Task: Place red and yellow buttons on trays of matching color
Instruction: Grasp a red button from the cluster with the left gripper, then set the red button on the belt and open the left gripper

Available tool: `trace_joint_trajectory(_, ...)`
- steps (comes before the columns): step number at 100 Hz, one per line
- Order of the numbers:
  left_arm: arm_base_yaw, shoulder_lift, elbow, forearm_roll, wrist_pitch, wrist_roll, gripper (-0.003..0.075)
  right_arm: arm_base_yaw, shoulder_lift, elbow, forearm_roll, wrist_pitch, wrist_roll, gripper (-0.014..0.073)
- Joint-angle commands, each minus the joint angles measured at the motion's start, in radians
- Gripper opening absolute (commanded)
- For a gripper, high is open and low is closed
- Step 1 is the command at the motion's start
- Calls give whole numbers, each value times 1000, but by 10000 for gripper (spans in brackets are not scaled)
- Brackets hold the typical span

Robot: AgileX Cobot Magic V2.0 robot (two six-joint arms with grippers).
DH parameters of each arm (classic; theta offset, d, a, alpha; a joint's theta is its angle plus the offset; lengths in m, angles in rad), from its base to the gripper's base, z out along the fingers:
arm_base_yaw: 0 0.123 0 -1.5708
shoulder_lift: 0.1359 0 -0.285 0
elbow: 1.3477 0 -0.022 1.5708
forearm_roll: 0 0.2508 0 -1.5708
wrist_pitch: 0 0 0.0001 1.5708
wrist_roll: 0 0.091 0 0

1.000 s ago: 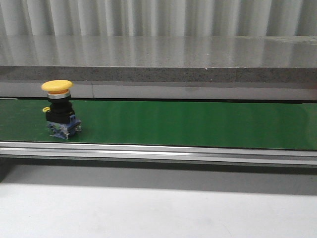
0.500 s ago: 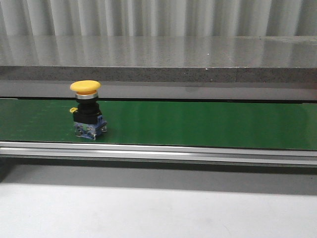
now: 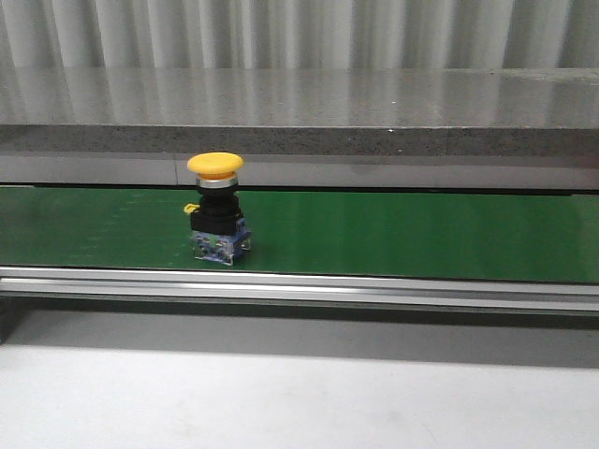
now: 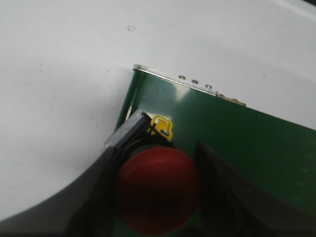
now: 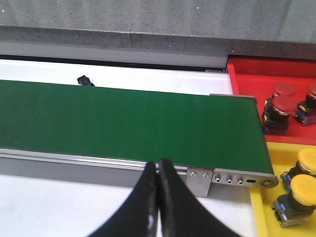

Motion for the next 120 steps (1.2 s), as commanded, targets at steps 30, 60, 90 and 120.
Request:
trace_joint_trajectory(30, -30, -67, 114, -15, -31, 27, 167, 0, 13, -22, 0, -71, -10, -65)
trace_joint_trajectory(60, -30, -67, 117, -16, -35, 58, 338, 0, 13, -22, 0, -71, -10, -65)
trace_joint_trajectory(90, -32, -75, 117, -20, -57, 74, 543, 0, 13, -22, 0, -71, -10, -65)
trace_joint_trajectory(120, -128, -205, 177, -13, -179, 205, 373, 0, 13, -22, 0, -71, -10, -65)
